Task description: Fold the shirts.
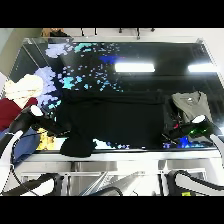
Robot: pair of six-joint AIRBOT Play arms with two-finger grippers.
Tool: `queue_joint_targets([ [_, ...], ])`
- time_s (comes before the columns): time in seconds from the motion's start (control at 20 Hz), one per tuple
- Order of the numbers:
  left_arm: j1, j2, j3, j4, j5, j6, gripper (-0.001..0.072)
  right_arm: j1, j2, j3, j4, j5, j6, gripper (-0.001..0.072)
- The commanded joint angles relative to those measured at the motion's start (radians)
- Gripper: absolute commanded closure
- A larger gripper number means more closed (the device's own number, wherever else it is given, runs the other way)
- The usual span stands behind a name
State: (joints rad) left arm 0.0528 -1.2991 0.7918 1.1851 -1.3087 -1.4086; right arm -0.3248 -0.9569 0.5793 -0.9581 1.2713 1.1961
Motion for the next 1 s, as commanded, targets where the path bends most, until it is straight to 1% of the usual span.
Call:
queue_joint_targets([
  [0.0,0.000,-0.001,0.011,0.031,-0.085,-0.005,0.0691,-0.001,0.013,0.016,0.000,0.064,0.014,0.0633],
  [0.05,0.000,0.004,0.011,0.043,-0.098,-0.009,0.0691,-0.001,0.018,0.021,-0.029,0.064,0.034,0.0689],
  [0.15,0.000,0.049,0.011,0.079,-0.100,-0.014,0.0692,-0.003,0.031,0.039,-0.126,0.064,0.092,0.0690],
  [0.25,0.003,0.131,0.011,0.083,-0.121,-0.018,0.0692,-0.034,0.044,0.054,-0.197,0.065,0.138,0.0690],
  [0.45,0.045,0.259,0.011,0.080,-0.277,-0.040,0.0692,-0.151,0.070,0.074,-0.209,0.076,0.160,0.0690],
  [0.55,0.053,0.316,0.011,0.077,-0.316,-0.040,0.0692,-0.159,0.088,0.088,-0.195,0.087,0.158,0.0690],
  [0.6,0.054,0.349,0.011,0.076,-0.293,-0.041,0.0692,-0.158,0.093,0.100,-0.165,0.093,0.148,0.0690],
  [0.7,0.053,0.398,0.023,0.071,-0.195,-0.042,0.0692,-0.158,0.098,0.147,-0.097,0.080,0.125,0.0690],
  [0.8,0.053,0.404,0.078,0.069,-0.096,-0.047,0.0692,-0.158,0.093,0.209,-0.016,0.032,0.064,0.0690],
  [0.85,0.053,0.384,0.121,0.069,-0.046,-0.047,0.0692,-0.158,0.084,0.241,0.042,-0.004,0.025,0.0690],
  [0.95,0.045,0.299,0.218,0.068,-0.003,-0.048,0.0693,-0.157,0.042,0.298,0.159,-0.066,-0.058,0.0690],
])
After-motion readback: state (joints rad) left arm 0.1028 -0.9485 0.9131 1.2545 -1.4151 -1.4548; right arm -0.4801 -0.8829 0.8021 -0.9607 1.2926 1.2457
